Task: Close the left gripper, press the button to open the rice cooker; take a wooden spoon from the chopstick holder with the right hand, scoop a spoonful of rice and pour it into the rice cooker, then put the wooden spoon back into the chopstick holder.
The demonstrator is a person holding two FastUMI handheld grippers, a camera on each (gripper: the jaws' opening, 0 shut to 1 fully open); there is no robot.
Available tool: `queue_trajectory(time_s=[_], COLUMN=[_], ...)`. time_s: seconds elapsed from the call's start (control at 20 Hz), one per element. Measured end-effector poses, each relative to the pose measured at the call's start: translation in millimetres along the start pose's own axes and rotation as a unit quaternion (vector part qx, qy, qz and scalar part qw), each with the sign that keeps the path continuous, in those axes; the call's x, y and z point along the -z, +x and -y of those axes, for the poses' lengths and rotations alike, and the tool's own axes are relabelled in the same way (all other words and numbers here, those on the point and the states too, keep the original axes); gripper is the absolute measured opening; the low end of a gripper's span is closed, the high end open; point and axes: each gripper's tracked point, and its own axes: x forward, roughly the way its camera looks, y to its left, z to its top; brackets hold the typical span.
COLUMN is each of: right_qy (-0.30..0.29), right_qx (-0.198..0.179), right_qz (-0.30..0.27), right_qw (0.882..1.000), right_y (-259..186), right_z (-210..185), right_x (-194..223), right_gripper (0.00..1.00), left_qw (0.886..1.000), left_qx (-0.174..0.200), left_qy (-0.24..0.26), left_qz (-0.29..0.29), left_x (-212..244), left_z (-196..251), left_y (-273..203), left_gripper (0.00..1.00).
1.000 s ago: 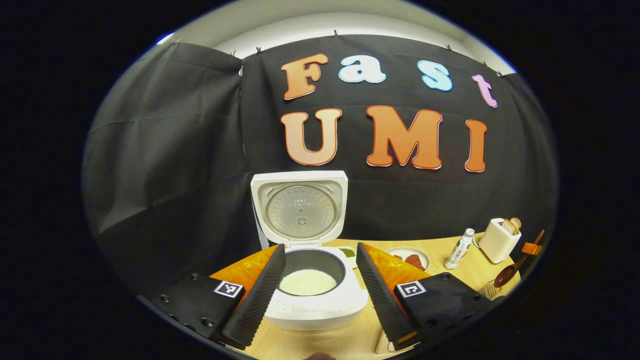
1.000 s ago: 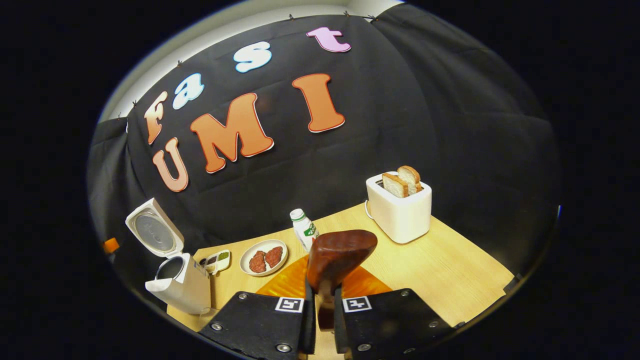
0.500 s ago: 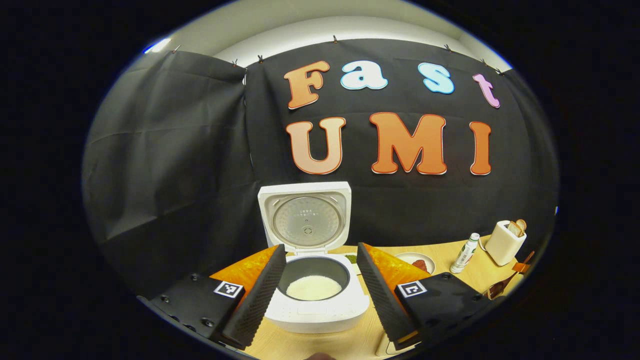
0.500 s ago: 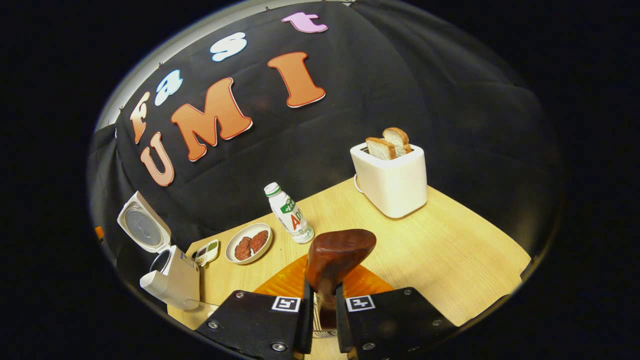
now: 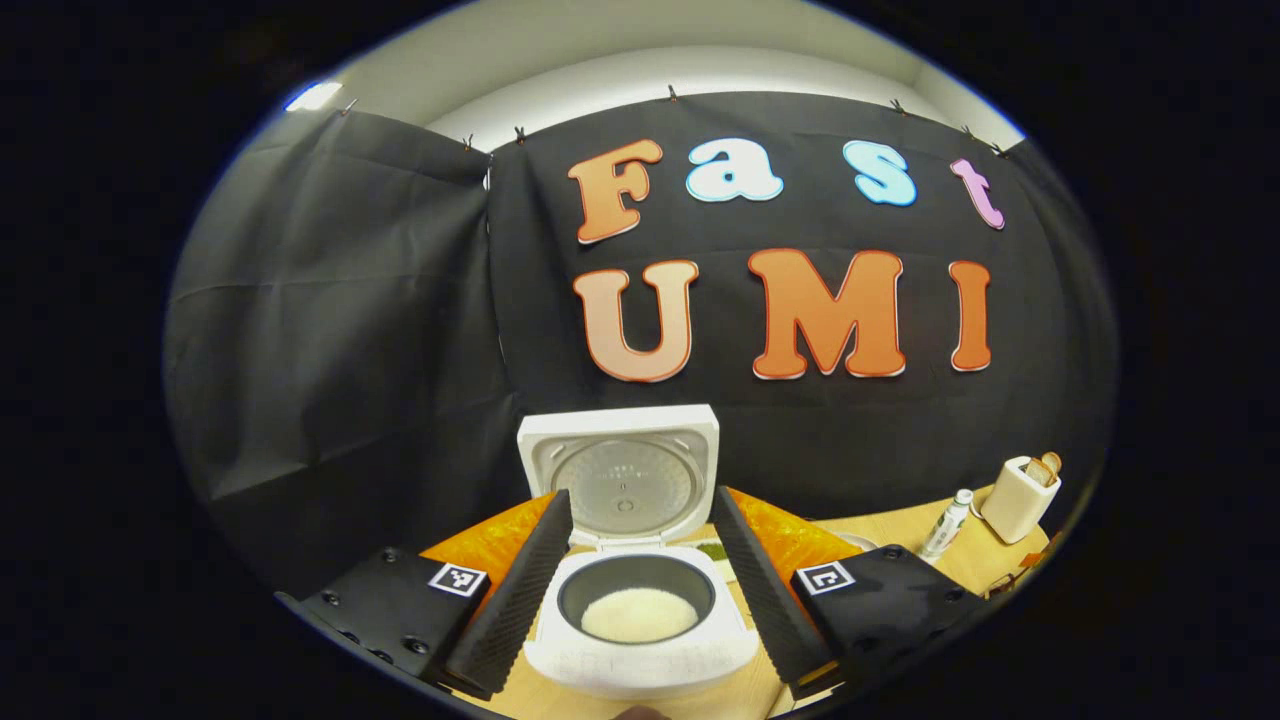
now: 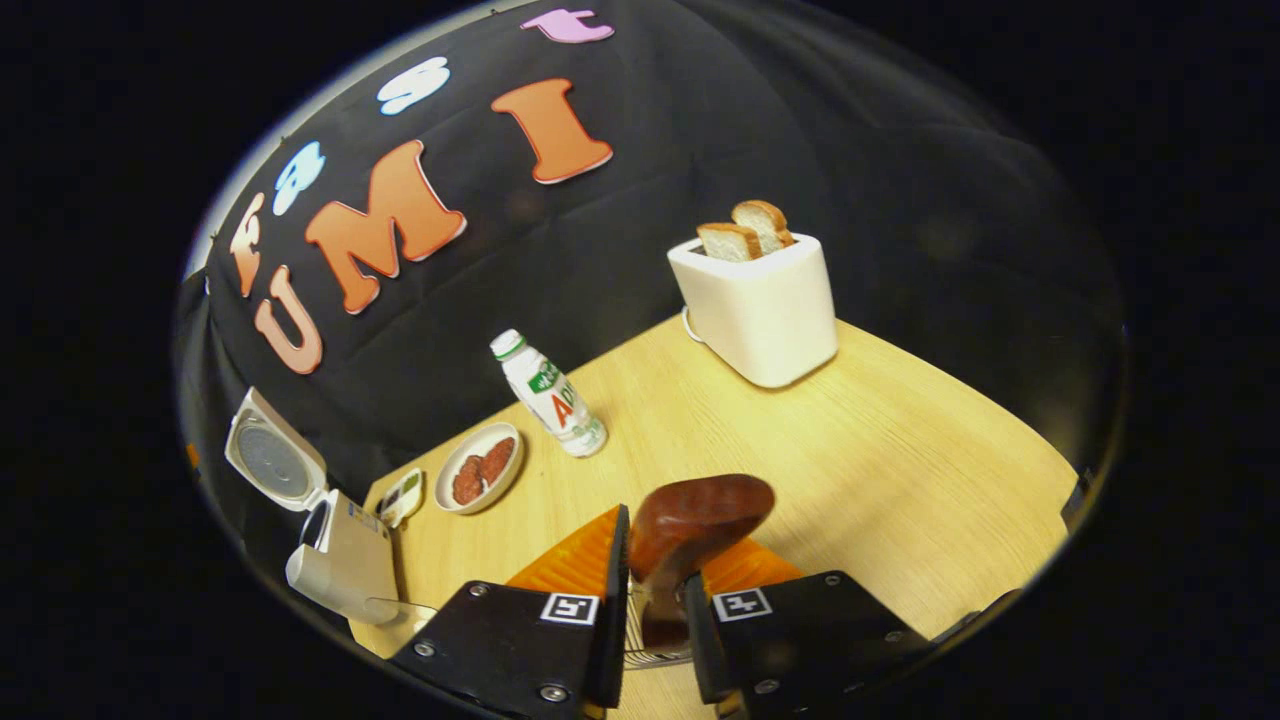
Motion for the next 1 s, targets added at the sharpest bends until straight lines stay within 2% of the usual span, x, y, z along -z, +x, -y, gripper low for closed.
queue_trajectory(time_s=[0.05,0.1,0.15,0.35,0.4,0.45,0.55,0.7,1.0], right_qy=[-0.004,-0.009,-0.017,-0.048,-0.057,-0.067,-0.082,-0.094,-0.11], right_qx=[0.009,0.017,0.026,0.069,0.078,0.086,0.093,0.1,0.11], right_qz=[-0.001,-0.002,0.002,0.026,0.039,0.05,0.073,0.106,0.146], right_qw=[1.0,1.0,1.0,0.996,0.995,0.993,0.99,0.985,0.977], right_y=[-4,-8,-12,-34,-42,-52,-75,-108,-156], right_z=[5,8,10,20,20,21,15,3,-21], right_x=[-6,-8,-11,-38,-48,-58,-75,-100,-118], right_gripper=[0.24,0.29,0.53,0.76,0.71,0.83,0.87,0.88,0.88], left_qw=[1.0,1.0,1.0,0.998,0.998,0.997,0.997,0.997,0.995], left_qx=[0.003,0.005,0.002,0.006,0.007,0.009,0.014,-0.015,-0.018], left_qy=[-0.01,-0.022,-0.031,-0.055,-0.069,-0.077,-0.076,-0.063,-0.054], left_qz=[-0.003,-0.006,-0.003,-0.004,-0.007,-0.013,-0.028,-0.052,-0.079], left_x=[-3,-9,-16,-42,-47,-52,-54,-47,-33], left_z=[-2,-2,-7,-24,-28,-30,-32,-44,-39], left_y=[12,23,33,81,94,107,132,172,242], left_gripper=[0.96,0.96,0.97,0.96,0.96,0.96,0.95,0.95,0.95])
